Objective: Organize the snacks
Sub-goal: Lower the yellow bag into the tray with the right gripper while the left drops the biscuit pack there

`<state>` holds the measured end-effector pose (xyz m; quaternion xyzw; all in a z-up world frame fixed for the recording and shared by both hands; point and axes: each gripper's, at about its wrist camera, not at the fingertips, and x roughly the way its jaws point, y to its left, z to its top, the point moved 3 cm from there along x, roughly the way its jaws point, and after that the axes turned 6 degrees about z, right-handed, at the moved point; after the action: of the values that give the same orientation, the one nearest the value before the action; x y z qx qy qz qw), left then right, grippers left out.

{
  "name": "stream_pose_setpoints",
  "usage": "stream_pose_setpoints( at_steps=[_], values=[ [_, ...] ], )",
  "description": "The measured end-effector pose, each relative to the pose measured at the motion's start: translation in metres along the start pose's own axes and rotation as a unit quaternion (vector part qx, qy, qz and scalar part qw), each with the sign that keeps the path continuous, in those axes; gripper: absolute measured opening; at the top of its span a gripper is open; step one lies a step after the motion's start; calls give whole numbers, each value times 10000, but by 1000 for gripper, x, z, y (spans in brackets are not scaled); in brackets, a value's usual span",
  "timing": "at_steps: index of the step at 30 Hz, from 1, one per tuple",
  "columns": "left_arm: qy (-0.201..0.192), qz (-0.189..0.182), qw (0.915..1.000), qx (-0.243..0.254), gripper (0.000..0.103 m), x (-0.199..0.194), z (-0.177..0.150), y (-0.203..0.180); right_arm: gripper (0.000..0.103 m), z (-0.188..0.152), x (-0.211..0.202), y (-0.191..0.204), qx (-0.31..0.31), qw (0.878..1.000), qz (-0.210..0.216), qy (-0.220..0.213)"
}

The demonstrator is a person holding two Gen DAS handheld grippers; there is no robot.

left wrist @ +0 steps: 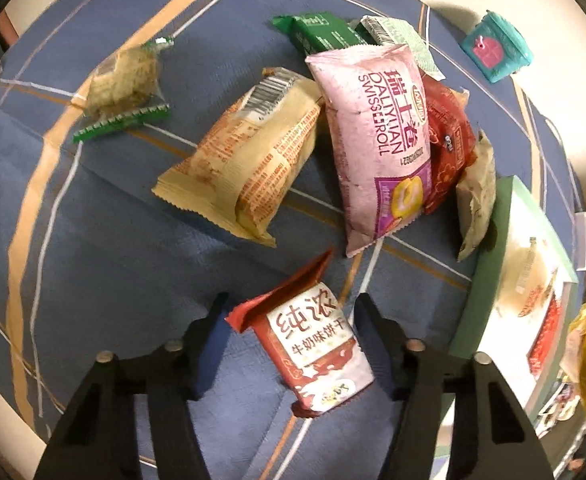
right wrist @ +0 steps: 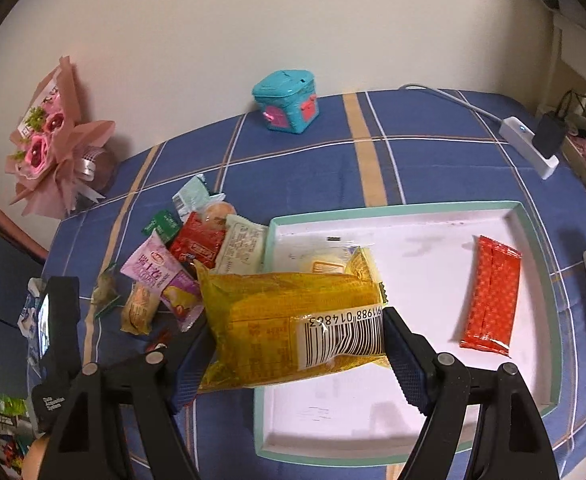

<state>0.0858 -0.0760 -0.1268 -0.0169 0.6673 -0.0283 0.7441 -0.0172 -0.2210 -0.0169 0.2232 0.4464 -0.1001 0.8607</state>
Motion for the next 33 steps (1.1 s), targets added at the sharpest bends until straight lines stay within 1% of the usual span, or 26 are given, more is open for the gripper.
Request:
stream_pose_setpoints(
  at_steps=[1,2,7,12,15,17,19,20,21,23,24,26,28,30,33],
  values=[
    [-32,-4,10000,6,53,-1,-3,-3,81,0,0,-2,16,10000,-8,4],
    [-68,-40,10000,6,46,-2,-4,-6,81,0,0,-3,34,10000,-9,6],
    [-255,-130,9996,-74,44,-17,0,-7,81,2,-4,-10,118,9999,8,-35],
    [-622,-290,9975,-184,44,-47,0,-10,81,2,-6,-17,233,9997,30,-49],
    [-854,-431,9954,-109,44,-68,-3,-17,81,3,-8,-28,347,9994,13,-53],
    [-976,-493,9940,45,44,-80,-5,-26,81,3,-9,-41,458,9988,-135,-42],
    [-1081,-577,9921,287,44,-91,-8,-44,81,1,-10,-59,639,9971,-422,-7],
    [-1122,-609,9907,463,44,-96,-12,-57,81,-1,-11,-70,746,9956,-566,14],
    [-1142,-636,9895,621,44,-99,-16,-59,81,-2,-12,-82,882,9937,-689,24],
    [-1165,-693,9863,940,44,-104,-26,-67,81,-4,-16,-103,1139,9901,-816,13],
    [-1167,-721,9841,1127,44,-106,-31,-78,81,-5,-19,-113,1252,9883,-873,5],
    [-1155,-786,9781,1542,44,-98,-46,-99,81,-8,-24,-130,1405,9852,-983,-18],
    [-1138,-803,9731,1833,44,-92,-54,-104,81,-10,-28,-144,1502,9827,-1088,-19],
    [-1126,-733,9680,2117,44,-87,-62,-116,81,-11,-29,-151,1514,9817,-1154,23],
    [-1050,-613,9633,2395,44,-79,-77,-131,82,-15,-27,-152,1464,9825,-1142,130]
  ],
)
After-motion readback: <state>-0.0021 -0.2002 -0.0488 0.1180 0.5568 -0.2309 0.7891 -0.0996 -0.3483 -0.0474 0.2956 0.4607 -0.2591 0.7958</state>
